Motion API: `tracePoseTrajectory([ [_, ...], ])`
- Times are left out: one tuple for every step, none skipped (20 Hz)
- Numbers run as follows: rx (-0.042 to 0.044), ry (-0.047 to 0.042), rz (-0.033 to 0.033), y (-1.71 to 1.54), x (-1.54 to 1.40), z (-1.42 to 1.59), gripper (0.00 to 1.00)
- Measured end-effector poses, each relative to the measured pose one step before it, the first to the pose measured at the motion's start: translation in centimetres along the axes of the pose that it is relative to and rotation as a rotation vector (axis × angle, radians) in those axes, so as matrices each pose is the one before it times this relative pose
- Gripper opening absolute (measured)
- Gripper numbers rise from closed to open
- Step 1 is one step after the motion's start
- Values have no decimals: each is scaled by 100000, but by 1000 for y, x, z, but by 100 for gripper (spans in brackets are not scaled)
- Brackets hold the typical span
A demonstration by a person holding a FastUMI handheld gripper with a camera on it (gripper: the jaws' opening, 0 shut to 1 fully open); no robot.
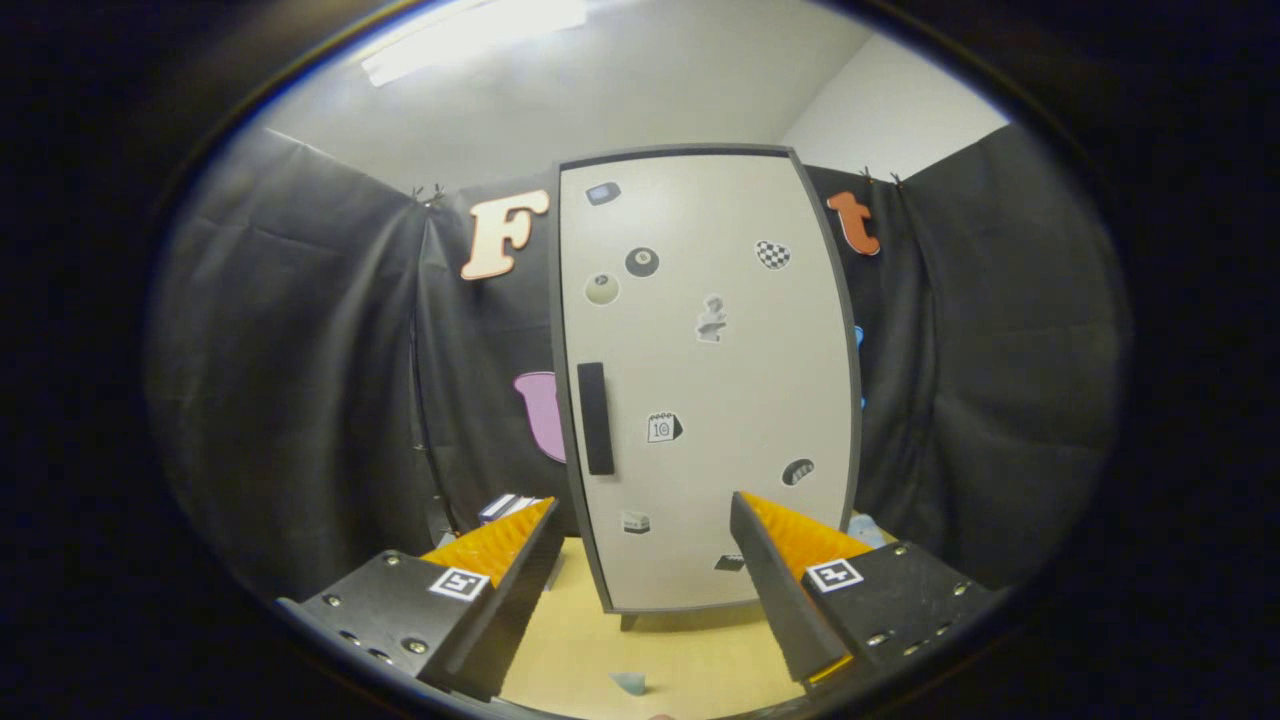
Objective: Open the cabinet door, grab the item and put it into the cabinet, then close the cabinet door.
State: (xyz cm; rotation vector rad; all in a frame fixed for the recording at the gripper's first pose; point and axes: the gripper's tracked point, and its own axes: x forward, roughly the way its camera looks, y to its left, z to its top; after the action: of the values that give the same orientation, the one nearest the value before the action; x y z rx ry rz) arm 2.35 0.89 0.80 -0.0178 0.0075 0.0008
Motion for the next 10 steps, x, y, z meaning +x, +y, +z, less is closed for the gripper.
tracePoseTrajectory([
  [49,228,-220,-59,461,32,99],
  [-169,112,-186,52,419,183,99],
  [-479,-333,-37,116,627,231,99],
  [-212,-346,312,273,802,363,99],
  [152,577,773,427,1032,4,99],
  [493,545,1317,680,1114,179,99],
  [368,801,1310,684,1168,133,99],
  [150,612,995,571,1236,162,99],
  [29,18,121,365,1301,153,99],
  [269,-909,-660,196,1318,354,99],
])
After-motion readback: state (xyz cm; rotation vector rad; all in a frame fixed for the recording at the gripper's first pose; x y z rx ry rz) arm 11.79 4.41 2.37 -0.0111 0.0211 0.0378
